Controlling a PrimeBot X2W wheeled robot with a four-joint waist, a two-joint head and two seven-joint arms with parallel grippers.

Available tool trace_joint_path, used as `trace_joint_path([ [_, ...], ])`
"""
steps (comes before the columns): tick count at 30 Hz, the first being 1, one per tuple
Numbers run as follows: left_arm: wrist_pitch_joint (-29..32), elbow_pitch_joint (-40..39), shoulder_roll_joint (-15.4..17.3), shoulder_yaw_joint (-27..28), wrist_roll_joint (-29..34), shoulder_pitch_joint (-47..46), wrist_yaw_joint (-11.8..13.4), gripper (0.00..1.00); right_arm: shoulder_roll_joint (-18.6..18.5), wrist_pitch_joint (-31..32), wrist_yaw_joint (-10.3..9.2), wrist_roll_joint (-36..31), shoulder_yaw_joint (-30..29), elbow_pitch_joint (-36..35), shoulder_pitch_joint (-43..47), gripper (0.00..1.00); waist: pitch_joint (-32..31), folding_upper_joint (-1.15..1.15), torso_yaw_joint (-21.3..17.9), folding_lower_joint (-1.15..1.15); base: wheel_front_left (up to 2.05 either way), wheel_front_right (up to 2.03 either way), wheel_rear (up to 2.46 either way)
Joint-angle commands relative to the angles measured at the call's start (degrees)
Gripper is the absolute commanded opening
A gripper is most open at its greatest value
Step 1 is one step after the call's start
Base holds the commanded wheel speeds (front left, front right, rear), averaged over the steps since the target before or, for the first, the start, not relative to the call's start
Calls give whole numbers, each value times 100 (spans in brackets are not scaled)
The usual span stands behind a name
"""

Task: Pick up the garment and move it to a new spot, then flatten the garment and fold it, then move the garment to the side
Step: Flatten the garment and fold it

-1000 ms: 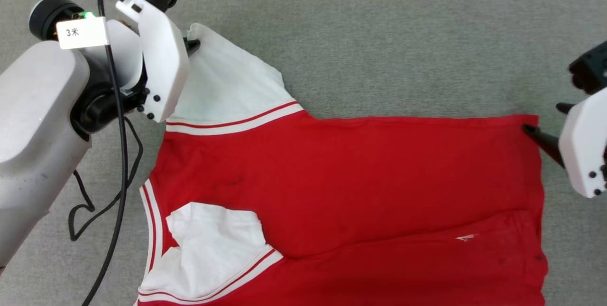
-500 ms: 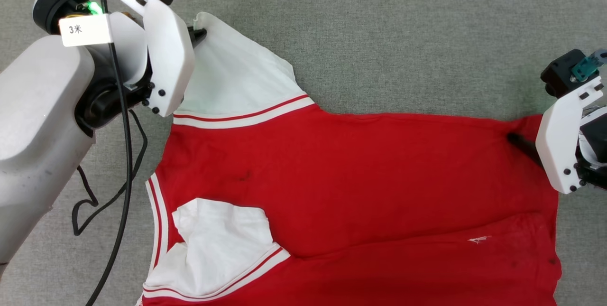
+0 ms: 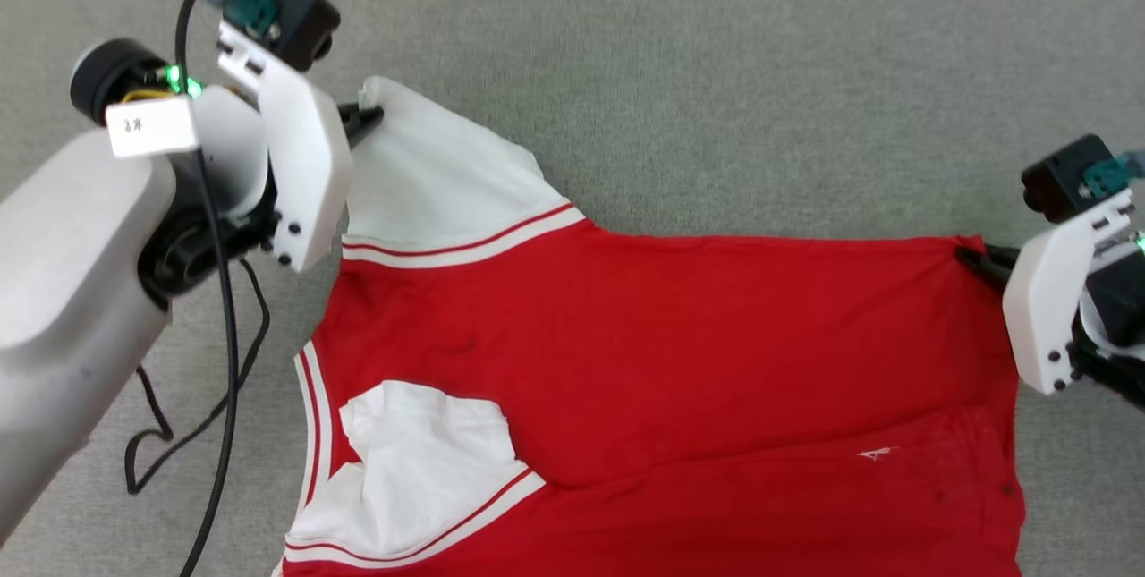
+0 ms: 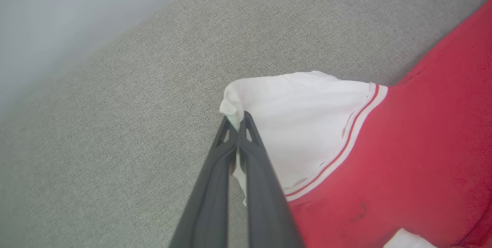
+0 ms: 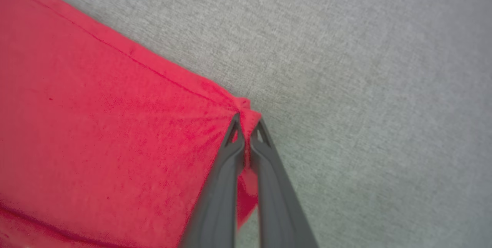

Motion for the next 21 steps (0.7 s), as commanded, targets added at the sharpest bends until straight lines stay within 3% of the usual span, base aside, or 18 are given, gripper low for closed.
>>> trace_joint_path([
  [1, -101, -132, 119, 29, -50, 235, 54, 0, -73, -191, -10, 46, -85, -107, 225, 0, -279, 0, -11, 0, 0, 0, 0],
  [10, -386, -940, 736, 84, -203, 1144, 382, 0, -112, -545, -10, -6, -410, -582, 902, 0, -745, 0, -83, 0, 0, 0, 0],
  [21, -855, -2228, 1544, 83, -509, 2768, 1286, 0, -85, -477, -10, -114, -1054, -1259, 2147, 0, -1143, 0, 5, 0, 0, 0, 0],
])
